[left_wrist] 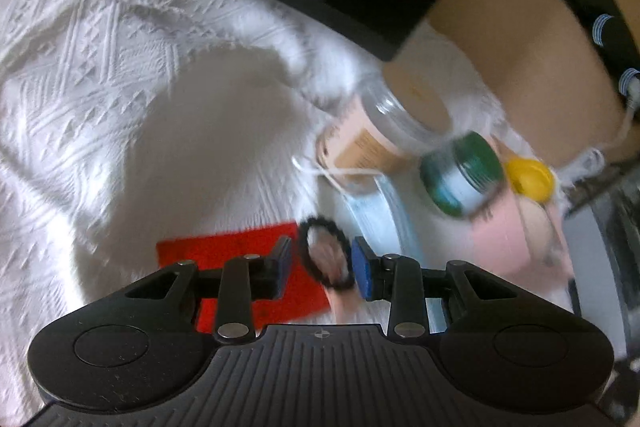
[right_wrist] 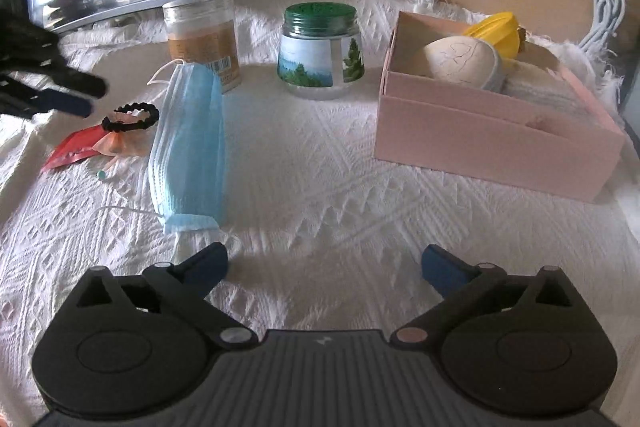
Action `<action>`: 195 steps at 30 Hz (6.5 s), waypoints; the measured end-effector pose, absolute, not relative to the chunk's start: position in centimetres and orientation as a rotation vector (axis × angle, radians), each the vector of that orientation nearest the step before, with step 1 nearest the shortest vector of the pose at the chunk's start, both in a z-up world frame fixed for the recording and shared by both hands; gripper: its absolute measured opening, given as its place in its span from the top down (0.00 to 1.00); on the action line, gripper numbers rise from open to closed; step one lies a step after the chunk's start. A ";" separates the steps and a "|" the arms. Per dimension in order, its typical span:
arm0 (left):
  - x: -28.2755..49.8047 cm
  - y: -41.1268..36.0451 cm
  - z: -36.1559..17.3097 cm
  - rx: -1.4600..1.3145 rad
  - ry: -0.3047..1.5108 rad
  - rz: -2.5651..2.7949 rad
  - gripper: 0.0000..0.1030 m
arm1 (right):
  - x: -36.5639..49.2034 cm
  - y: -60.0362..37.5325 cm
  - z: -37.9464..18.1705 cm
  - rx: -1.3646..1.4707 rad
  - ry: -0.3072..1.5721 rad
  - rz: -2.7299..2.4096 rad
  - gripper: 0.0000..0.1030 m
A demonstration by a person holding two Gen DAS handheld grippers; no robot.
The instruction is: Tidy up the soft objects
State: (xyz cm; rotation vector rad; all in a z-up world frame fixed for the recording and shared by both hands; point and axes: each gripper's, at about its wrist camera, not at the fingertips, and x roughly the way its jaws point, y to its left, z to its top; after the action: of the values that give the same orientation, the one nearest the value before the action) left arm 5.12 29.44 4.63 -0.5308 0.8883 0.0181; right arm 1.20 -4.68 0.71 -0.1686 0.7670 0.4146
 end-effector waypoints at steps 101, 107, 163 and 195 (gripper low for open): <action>-11.2 31.0 4.0 -0.553 0.742 0.240 0.85 | 4.7 4.4 5.9 -0.251 0.823 0.727 0.88; -7.8 29.1 4.1 -0.521 0.754 0.138 0.85 | 2.7 0.0 11.6 -0.163 0.702 0.713 0.88; 5.2 13.6 1.8 -0.060 0.977 -0.199 0.83 | -1.7 -16.0 2.2 -0.098 0.844 0.143 0.39; 8.4 8.5 12.7 -0.159 0.634 -0.497 0.91 | -2.9 -18.3 10.9 -0.063 0.695 0.147 0.86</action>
State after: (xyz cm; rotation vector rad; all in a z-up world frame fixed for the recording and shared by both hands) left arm 8.41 8.47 12.66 -0.1587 0.6338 -0.4971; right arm -2.92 -18.30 10.90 -0.0630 0.6947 0.1468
